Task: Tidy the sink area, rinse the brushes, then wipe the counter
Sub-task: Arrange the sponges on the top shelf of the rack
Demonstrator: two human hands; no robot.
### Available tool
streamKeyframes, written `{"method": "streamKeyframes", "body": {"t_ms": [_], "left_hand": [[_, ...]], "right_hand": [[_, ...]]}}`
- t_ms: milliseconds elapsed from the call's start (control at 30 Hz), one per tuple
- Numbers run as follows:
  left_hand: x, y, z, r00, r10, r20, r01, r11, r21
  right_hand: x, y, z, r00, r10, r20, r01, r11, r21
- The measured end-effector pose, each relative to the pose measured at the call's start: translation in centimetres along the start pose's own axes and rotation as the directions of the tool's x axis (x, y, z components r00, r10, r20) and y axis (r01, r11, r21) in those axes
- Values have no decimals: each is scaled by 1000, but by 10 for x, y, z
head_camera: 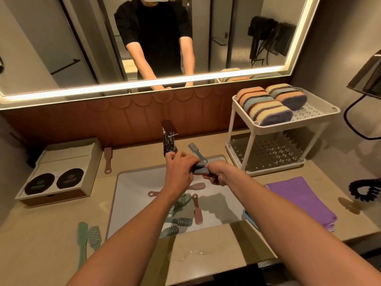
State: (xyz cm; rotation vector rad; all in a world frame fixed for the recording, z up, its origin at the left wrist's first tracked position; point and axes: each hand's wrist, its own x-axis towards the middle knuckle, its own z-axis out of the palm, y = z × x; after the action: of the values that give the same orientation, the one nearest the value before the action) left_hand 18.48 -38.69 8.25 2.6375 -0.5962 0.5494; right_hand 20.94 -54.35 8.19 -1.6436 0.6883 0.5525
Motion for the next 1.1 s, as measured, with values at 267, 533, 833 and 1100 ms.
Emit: {"method": "streamKeyframes", "body": {"t_ms": [267,533,833,1100], "left_hand": [[15,2,-5,959,-274,76,283,947,-150],[41,13,-32,896,-409,174,440,764,-472],[84,45,-63,909,-418,9,346,740,-577],[126,90,-80,946,-311,-89,209,797,-566]], "right_hand": [[-7,1,-7,924,-377,-66,377,926,-11],[-37,-27,-29,792,-609,-41,607,793,-53],[-68,-67,-68,582,-789,-198,745,614,-261],[-97,-91,-113,389,-860,-331,769,501,-397]]}}
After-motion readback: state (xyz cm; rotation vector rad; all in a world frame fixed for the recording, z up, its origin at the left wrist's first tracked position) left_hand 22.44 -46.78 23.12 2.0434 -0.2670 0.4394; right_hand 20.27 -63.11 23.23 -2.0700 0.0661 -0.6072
